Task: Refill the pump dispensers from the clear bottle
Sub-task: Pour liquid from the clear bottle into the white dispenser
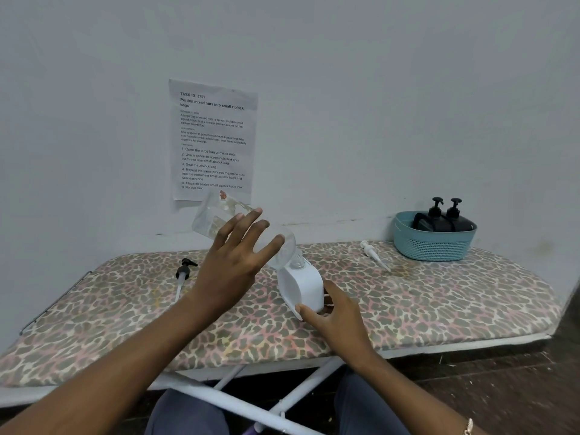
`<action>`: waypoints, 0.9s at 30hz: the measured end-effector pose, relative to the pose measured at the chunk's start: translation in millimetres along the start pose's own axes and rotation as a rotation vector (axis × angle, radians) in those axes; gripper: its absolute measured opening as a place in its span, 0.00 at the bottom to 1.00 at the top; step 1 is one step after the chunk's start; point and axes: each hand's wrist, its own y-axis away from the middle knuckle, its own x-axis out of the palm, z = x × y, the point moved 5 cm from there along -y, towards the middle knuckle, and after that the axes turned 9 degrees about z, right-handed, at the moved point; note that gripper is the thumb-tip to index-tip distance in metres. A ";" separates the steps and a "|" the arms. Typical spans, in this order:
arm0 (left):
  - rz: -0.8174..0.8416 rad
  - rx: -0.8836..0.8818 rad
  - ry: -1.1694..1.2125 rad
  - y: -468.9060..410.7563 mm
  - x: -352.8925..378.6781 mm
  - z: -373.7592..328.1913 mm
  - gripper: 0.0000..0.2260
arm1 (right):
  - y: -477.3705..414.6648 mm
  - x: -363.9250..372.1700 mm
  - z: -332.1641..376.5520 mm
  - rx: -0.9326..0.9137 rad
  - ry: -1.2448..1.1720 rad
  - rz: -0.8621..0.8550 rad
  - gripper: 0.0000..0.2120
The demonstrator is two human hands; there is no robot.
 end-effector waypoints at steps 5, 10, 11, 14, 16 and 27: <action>0.014 0.047 -0.019 -4.7 0.1 -0.2 0.32 | -0.3 0.4 1.0 0.003 0.005 0.007 0.26; 0.010 0.072 -0.026 -8.0 -0.3 -1.7 0.31 | 0.6 1.2 -0.1 0.013 0.021 0.006 0.26; 0.010 0.078 -0.028 -8.3 -0.2 -1.9 0.31 | 0.7 1.2 0.1 0.012 0.030 0.005 0.25; 0.009 0.101 -0.041 -9.9 -0.3 -2.0 0.31 | 0.4 1.9 0.5 0.016 0.038 0.009 0.25; 0.002 0.117 -0.051 -11.7 -1.4 -1.8 0.31 | 0.3 2.2 0.2 0.016 0.040 0.007 0.26; 0.005 0.237 -0.077 -25.7 -8.1 -2.4 0.28 | 1.7 3.2 0.9 0.020 0.029 0.015 0.25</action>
